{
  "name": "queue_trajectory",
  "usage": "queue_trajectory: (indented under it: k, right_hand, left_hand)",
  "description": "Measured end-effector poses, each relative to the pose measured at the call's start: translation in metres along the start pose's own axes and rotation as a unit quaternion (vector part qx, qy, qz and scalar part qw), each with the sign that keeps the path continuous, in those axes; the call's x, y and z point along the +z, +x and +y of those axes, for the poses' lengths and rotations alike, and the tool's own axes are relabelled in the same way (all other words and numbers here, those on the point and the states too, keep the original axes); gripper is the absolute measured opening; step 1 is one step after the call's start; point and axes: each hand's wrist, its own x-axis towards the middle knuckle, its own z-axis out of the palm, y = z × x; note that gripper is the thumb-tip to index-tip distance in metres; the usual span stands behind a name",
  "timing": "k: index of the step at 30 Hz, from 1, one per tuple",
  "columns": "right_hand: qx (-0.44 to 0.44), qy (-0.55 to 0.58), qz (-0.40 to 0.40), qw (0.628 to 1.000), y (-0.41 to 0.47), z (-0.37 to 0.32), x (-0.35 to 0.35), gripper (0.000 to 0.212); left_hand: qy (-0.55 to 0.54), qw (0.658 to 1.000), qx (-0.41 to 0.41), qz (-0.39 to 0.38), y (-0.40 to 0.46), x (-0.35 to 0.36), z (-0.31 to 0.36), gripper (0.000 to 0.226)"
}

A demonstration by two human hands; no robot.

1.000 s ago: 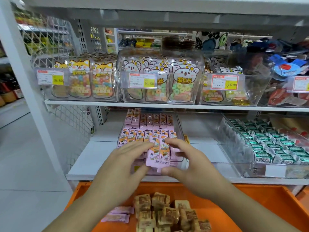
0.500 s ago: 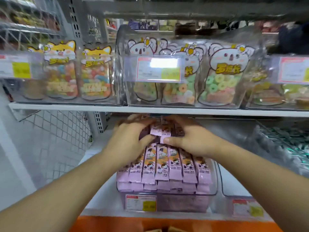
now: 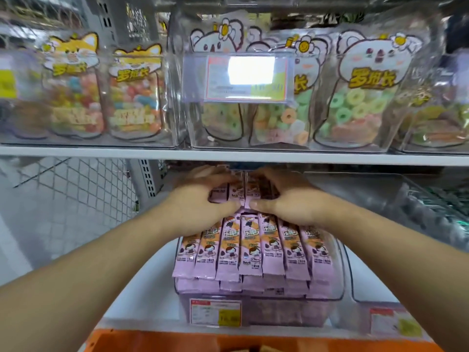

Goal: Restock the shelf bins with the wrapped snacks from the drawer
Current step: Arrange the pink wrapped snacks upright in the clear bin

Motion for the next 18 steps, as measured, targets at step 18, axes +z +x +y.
queue_trajectory:
  k: [18]
  right_hand:
    - [0.021,-0.092,-0.025,0.995,-0.003,-0.01,-0.002,0.084]
  left_hand:
    - [-0.017,0.998,-0.049,-0.026,-0.006,-0.007,0.002,0.053]
